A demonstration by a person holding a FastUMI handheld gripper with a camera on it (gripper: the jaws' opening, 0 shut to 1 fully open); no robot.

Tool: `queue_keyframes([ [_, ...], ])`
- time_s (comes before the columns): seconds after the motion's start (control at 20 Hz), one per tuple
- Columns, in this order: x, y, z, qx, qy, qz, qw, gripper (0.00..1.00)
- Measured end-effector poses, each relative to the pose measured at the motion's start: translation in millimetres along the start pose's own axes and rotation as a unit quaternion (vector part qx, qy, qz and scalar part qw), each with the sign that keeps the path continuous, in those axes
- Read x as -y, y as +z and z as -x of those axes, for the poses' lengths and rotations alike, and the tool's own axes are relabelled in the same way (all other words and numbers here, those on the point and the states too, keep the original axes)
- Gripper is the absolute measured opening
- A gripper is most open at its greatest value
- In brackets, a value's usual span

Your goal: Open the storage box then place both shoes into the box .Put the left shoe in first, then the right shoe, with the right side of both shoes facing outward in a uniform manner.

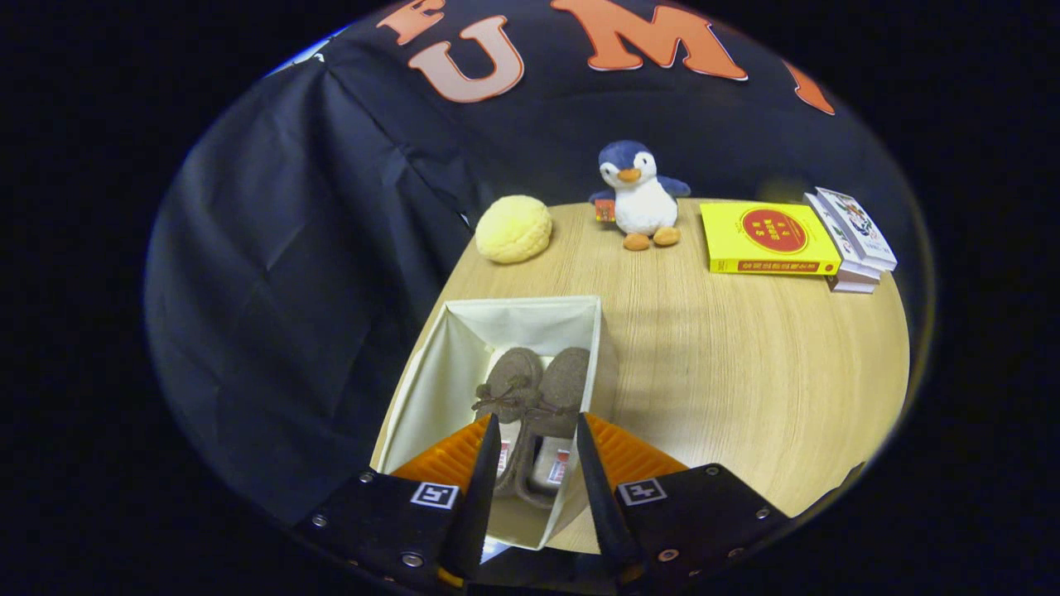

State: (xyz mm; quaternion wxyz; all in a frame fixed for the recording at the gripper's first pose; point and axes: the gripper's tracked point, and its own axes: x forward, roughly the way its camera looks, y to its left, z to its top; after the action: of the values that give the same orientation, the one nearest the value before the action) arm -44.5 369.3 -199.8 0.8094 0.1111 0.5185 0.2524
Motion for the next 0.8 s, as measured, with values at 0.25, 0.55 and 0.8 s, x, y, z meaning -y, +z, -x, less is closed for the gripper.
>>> queue_keyframes([
  [0.25,35.2,32.7,52.3,0.087,0.005,0.030,0.996,0.80],
  [0.55,85.7,77.3,112.3,0.203,-0.034,0.065,0.976,0.94],
  [0.8,136.9,103.2,157.2,0.284,-0.069,0.067,0.954,0.98],
])
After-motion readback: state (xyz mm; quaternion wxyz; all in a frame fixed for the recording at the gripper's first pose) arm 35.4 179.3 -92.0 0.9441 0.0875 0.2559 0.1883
